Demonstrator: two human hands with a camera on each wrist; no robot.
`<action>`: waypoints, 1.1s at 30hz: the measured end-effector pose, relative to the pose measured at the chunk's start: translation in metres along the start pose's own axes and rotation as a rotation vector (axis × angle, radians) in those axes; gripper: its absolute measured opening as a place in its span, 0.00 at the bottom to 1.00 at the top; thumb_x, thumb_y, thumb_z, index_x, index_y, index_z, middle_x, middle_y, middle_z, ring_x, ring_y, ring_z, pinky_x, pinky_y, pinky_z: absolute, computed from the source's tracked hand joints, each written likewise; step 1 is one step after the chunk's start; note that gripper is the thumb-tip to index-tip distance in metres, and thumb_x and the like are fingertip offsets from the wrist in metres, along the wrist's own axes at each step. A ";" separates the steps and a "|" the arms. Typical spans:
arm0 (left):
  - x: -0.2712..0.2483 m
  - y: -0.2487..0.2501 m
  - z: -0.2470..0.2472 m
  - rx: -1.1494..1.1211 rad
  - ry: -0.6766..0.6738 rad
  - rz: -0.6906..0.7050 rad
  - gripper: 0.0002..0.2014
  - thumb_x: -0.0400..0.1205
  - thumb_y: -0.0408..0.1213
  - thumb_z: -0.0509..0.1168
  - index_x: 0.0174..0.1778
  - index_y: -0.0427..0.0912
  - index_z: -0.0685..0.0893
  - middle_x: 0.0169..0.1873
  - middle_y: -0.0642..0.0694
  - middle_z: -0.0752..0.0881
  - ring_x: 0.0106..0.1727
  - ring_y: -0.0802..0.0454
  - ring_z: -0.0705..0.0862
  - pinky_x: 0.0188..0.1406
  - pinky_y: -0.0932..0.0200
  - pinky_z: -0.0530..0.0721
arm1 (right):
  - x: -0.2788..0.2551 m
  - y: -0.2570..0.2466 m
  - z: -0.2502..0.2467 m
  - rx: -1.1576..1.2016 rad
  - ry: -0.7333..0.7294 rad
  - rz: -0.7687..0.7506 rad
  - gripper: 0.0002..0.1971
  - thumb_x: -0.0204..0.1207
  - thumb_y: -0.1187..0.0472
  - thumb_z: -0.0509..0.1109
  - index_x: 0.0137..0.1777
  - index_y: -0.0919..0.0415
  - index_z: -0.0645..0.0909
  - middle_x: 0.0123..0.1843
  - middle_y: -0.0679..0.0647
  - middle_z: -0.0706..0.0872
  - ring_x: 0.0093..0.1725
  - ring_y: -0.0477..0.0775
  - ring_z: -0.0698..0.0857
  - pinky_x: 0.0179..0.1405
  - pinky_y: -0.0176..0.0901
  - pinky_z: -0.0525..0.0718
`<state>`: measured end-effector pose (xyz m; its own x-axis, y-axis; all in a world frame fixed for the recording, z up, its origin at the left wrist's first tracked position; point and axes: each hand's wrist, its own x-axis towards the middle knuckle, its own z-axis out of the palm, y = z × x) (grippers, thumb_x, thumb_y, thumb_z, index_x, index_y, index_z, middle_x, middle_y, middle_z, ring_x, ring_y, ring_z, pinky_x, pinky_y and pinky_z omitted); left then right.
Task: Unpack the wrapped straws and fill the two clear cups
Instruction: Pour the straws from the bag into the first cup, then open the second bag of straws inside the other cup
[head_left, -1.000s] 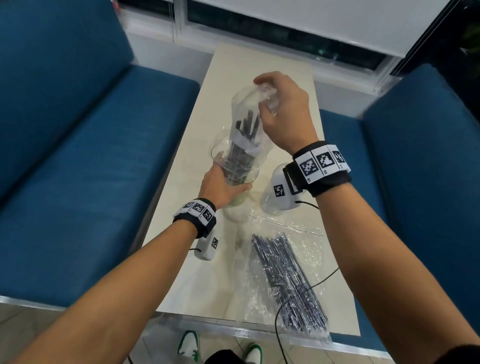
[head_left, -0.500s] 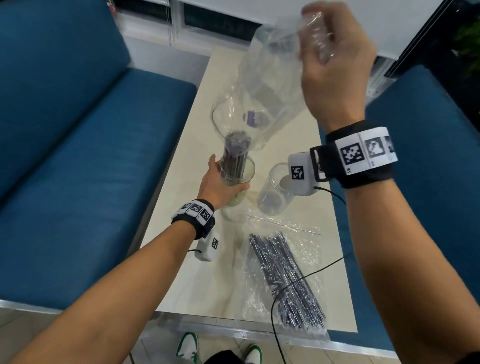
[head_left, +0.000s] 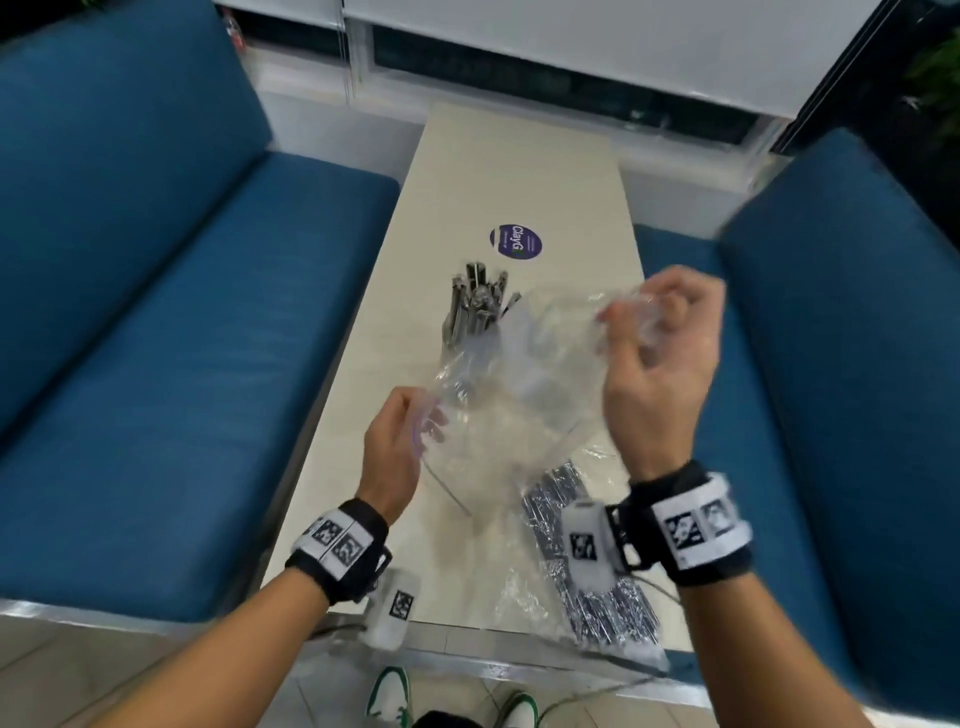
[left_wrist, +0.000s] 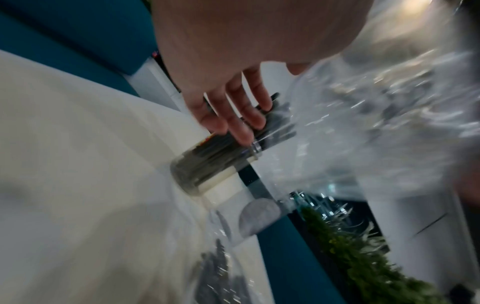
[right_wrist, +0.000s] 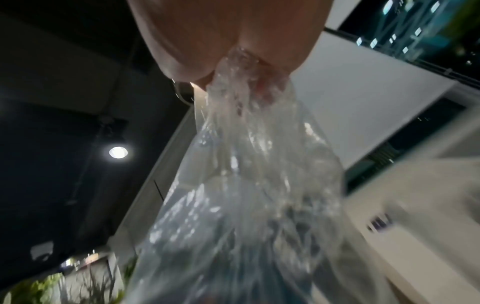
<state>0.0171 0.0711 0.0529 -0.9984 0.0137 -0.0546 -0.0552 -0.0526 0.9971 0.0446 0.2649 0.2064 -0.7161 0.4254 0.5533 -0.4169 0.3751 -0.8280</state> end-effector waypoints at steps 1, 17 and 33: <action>-0.009 0.007 0.002 -0.056 -0.084 -0.057 0.16 0.88 0.57 0.58 0.57 0.54 0.87 0.50 0.44 0.91 0.49 0.43 0.91 0.46 0.46 0.84 | -0.018 0.012 0.005 -0.019 -0.001 0.073 0.12 0.88 0.66 0.69 0.59 0.48 0.73 0.49 0.48 0.82 0.48 0.59 0.88 0.46 0.64 0.90; -0.020 0.017 -0.009 -0.717 -0.163 -0.681 0.15 0.90 0.29 0.59 0.68 0.35 0.87 0.55 0.36 0.92 0.50 0.44 0.95 0.37 0.56 0.92 | -0.135 0.064 0.032 -0.443 -0.725 -0.115 0.27 0.81 0.61 0.75 0.79 0.47 0.80 0.75 0.55 0.71 0.67 0.59 0.72 0.70 0.46 0.78; -0.008 -0.032 -0.032 0.207 0.172 -0.191 0.11 0.86 0.31 0.67 0.46 0.53 0.90 0.51 0.52 0.92 0.53 0.44 0.90 0.47 0.56 0.88 | -0.142 0.102 0.014 -0.403 -0.698 0.352 0.14 0.80 0.58 0.78 0.64 0.45 0.90 0.69 0.49 0.80 0.68 0.55 0.73 0.71 0.42 0.69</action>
<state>0.0263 0.0408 0.0195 -0.9583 -0.1660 -0.2325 -0.2561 0.1389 0.9566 0.0961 0.2317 0.0426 -0.9996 0.0203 -0.0195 0.0280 0.6349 -0.7721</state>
